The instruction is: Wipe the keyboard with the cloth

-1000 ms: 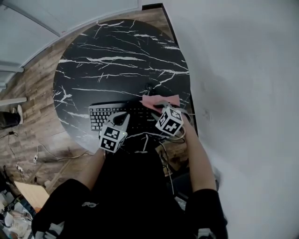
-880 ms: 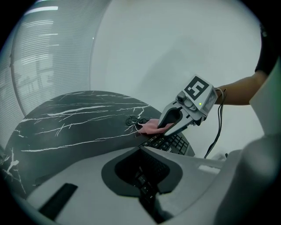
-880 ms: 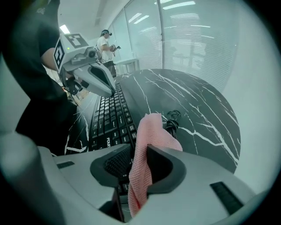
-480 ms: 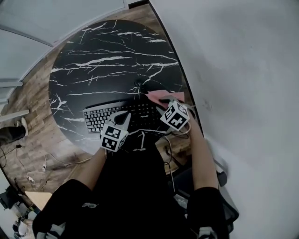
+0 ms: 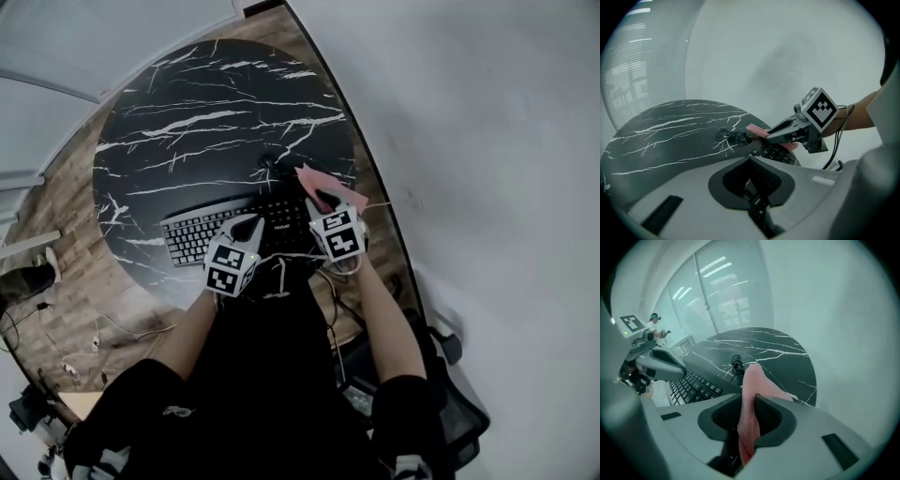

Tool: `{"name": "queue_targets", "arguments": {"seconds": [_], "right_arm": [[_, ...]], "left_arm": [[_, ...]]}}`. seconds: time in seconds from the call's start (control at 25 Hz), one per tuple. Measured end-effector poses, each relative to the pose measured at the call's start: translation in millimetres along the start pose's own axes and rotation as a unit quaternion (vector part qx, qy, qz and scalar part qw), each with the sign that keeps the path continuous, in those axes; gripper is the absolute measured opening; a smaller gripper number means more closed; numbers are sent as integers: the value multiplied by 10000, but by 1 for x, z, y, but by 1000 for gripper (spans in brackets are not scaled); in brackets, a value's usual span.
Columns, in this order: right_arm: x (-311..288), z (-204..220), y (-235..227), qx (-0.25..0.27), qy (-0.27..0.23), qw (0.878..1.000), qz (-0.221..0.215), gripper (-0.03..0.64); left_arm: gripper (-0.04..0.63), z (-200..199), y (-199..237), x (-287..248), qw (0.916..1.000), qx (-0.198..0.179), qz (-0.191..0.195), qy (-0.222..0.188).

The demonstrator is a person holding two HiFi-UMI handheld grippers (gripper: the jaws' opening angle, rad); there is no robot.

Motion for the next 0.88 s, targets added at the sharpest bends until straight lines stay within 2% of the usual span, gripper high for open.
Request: {"name": "queue_targets", "arguments": {"seconds": [0.12,0.24,0.52,0.88], "right_arm": [[4,4,-7,-539,-380,9962,574,33],[6,7,-15,-975,-718,9898,757,28],[12,18,-7,-1078,-657,9880,889,34],[27,52,11,-1302,-608,9843,1024,43]], "left_arm": [[-2,-5,-11,-5,9999,-47,99,-50],[-2,-10,-23,-7,9995,-167,240,-86],[-2,-3,-34,-4,9984,-367,419,-42],[-2,9,-40,10,9964,-578,615,19]]}}
Point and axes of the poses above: the fingertips, and each gripper's own axes: x backward along the fingers, y to its left, z out of its underside, the point moved 3 cm from there along x, backward along the fingers, and after that the axes turned 9 degrees about -z, right-handed, at the moved point
